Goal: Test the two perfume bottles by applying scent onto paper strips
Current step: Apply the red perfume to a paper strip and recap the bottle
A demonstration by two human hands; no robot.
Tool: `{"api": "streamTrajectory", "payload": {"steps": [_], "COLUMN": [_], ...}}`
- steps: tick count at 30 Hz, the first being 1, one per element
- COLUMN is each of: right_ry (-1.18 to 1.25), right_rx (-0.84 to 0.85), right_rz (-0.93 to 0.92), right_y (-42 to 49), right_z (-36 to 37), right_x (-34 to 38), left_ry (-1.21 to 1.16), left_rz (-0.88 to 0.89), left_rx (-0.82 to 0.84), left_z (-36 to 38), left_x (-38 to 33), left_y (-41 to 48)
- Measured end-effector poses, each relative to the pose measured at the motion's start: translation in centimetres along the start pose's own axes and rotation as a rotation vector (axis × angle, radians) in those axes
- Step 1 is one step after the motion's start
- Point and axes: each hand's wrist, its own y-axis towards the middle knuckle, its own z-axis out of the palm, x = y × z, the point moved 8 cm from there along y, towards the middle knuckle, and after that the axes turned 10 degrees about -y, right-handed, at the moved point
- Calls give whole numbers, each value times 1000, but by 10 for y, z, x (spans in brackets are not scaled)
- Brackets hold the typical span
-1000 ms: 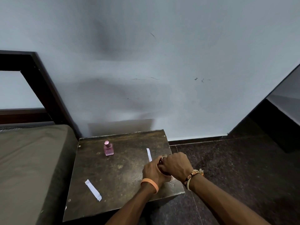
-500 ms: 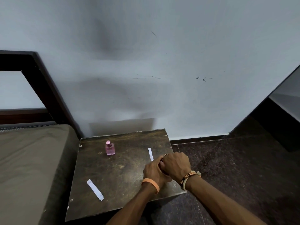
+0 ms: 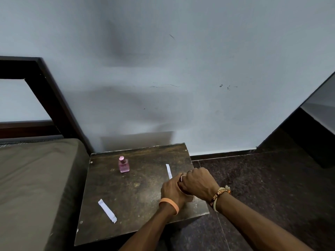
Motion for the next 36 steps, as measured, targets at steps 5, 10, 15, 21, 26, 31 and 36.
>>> {"api": "streamTrajectory", "payload": {"steps": [5,10,15,21,26,31,36], "right_ry": [-24,4,-53,49,-62,73,-87], "right_rx": [-97,-74,-57,-104,-77,-142,-96], "right_rz": [60,-14,30,77,-5,149,49], "right_y": [4,2,3,1,0,1,0], "right_z": [-8,-11,1,-16,4,-19,-7], "right_x": [2,8,5,7,8,7,7], "left_ry": [-42,-25,-45,-66,-54,-84,-56], "left_rz": [-22,-20,-2,-7,-19,-12,8], "left_rx": [6,-3,-10,-24,-9,-18,-30], "left_z": [0,1,-2,-3,0,0,0], "left_x": [0,5,-1,5,2,7,4], "left_y": [0,0,-1,-3,-3,-3,-2]}}
